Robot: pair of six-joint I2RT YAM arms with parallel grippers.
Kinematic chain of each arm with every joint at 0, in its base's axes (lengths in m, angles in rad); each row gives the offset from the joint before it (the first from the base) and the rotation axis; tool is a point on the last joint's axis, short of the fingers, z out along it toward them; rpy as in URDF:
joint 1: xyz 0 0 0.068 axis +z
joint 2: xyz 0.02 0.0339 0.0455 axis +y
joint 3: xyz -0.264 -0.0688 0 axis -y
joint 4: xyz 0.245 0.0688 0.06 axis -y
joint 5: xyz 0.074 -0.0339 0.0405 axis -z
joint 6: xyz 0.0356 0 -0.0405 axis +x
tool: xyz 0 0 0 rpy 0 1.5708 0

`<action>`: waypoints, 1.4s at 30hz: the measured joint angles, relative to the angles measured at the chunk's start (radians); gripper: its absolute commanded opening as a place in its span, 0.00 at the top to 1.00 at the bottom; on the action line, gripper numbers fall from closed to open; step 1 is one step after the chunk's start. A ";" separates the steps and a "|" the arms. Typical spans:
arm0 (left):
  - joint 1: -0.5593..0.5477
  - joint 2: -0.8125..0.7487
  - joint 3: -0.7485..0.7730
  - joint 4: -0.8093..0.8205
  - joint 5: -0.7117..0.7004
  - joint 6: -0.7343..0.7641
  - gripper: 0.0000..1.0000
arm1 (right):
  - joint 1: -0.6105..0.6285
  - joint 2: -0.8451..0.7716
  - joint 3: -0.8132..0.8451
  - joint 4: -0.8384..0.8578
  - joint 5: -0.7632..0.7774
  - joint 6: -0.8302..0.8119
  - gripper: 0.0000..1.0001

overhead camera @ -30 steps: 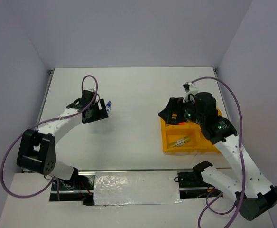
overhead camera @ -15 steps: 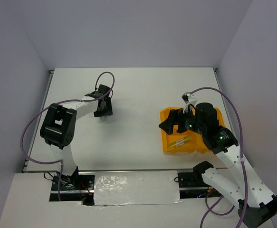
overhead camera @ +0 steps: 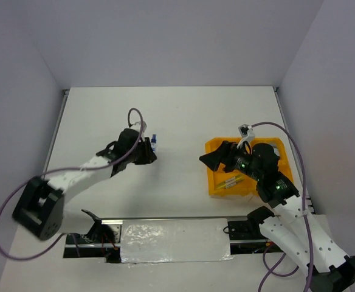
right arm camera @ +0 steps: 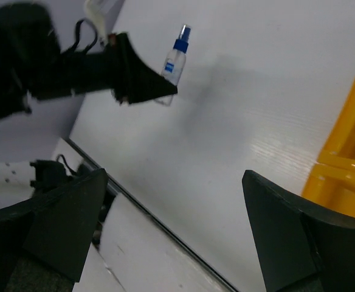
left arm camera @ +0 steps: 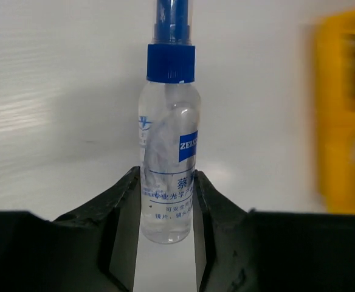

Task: Sort the stationery into containers
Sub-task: Pick up the stationery from the center of the board, then place the pen in the storage box.

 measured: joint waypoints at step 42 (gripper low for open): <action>-0.137 -0.310 -0.259 0.861 0.570 -0.306 0.01 | 0.240 0.431 -0.006 0.620 0.169 0.293 1.00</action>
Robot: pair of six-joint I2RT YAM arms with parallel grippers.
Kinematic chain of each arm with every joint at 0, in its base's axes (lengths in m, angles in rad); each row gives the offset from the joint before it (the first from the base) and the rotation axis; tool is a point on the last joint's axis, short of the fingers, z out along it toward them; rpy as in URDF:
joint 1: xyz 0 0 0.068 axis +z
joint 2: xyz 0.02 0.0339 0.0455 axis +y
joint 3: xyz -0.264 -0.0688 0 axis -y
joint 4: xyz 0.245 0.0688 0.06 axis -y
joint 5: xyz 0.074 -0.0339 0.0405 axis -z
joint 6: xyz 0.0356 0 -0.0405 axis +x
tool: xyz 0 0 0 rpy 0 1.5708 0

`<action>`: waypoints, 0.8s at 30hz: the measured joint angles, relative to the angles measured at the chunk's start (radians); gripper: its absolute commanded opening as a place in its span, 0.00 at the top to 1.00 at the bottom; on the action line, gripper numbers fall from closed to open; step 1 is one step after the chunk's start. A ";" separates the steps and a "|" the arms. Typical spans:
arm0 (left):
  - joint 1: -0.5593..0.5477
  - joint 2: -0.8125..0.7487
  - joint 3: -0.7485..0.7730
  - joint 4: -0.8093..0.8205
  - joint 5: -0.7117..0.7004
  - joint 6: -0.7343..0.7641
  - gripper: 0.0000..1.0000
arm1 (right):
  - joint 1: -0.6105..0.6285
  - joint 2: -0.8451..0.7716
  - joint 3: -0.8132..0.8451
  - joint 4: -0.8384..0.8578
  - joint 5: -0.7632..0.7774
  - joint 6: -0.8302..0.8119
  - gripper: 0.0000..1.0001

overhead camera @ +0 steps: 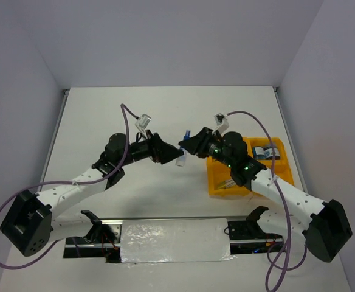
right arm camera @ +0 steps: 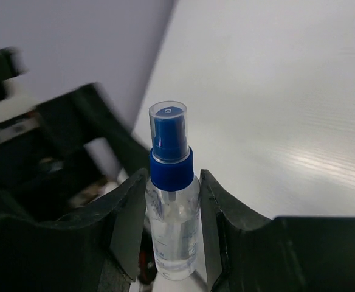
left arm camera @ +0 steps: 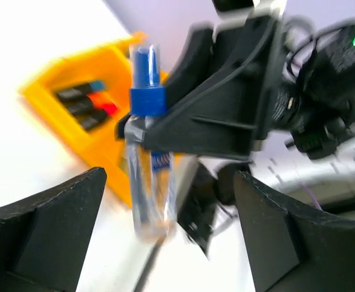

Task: Sort the stationery into containers
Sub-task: Place the pen in the storage box.

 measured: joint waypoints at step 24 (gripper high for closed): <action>0.010 -0.474 0.251 -1.274 -0.767 0.454 0.01 | -1.247 -0.412 -0.077 -0.815 0.042 -0.256 1.00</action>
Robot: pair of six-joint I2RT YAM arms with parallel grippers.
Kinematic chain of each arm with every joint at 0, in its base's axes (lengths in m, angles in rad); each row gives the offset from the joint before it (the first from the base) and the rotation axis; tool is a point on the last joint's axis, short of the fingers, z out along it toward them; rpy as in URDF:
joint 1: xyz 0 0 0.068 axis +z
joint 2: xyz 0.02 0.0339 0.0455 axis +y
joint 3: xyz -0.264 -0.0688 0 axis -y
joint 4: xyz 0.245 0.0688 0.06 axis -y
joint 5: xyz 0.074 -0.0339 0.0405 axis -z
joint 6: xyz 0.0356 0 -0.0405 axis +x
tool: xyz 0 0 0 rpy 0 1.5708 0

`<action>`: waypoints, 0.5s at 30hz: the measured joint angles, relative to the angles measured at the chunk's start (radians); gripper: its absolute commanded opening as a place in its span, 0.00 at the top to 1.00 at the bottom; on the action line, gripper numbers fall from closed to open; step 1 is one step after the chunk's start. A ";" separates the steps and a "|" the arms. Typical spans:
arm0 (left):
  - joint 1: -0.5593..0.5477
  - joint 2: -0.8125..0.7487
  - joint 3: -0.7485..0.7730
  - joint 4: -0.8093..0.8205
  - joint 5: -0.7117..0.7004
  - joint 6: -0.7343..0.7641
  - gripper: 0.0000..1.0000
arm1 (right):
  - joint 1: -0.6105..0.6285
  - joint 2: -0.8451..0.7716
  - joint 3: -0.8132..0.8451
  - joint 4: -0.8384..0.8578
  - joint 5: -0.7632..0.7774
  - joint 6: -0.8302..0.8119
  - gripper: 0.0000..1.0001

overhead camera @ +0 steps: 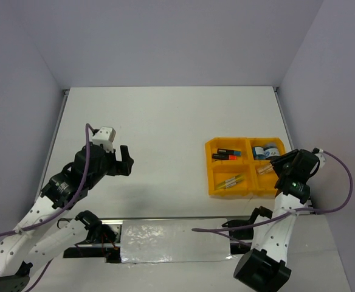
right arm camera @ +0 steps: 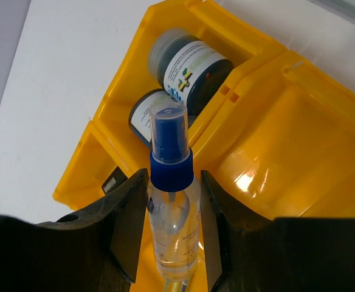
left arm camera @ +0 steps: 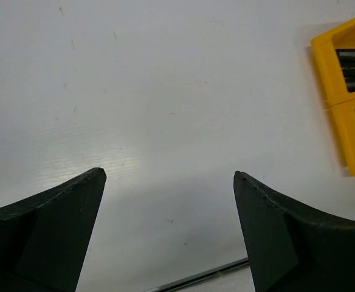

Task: Sort the stationery into containers
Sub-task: Place the pen in the storage box.

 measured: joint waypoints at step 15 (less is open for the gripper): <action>0.008 0.000 -0.025 -0.010 -0.045 0.035 0.01 | -0.064 -0.010 -0.032 -0.043 -0.010 -0.030 0.96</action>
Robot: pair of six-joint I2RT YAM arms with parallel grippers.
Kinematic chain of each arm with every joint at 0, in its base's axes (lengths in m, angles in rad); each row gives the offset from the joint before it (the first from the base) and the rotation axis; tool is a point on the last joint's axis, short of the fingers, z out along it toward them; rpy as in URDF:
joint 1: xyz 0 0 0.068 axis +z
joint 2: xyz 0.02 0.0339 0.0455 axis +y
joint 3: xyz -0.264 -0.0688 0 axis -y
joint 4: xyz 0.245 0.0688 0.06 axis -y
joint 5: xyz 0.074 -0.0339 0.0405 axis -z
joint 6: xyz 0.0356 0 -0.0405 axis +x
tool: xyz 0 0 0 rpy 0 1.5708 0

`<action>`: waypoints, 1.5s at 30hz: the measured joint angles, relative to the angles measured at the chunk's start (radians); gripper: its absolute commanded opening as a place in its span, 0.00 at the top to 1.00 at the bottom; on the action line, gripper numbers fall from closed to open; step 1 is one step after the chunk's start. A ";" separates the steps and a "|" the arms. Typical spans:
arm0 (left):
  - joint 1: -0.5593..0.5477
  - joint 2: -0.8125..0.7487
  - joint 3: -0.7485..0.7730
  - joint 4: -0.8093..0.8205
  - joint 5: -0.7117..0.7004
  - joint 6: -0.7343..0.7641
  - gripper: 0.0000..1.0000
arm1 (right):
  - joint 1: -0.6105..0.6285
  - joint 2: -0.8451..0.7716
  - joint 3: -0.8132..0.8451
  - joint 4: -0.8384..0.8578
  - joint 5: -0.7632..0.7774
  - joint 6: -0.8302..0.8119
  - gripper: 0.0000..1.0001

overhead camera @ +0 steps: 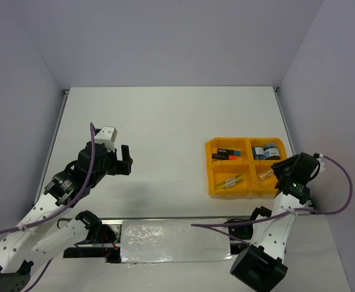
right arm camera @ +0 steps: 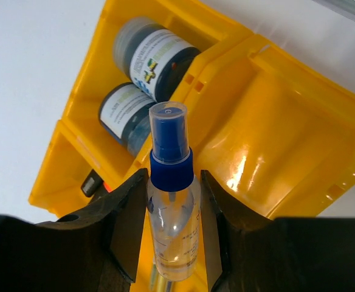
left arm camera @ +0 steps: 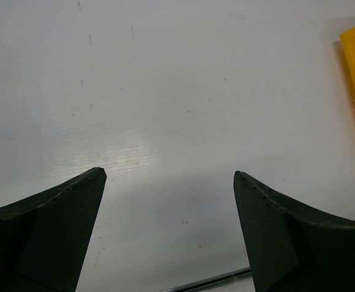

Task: Sort the stationery into containers
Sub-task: Place the pen in the storage box, then reset both arms

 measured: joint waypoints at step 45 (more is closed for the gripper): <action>0.077 0.017 0.000 -0.021 -0.092 -0.024 0.01 | 0.135 0.107 0.046 0.062 -0.143 -0.068 0.00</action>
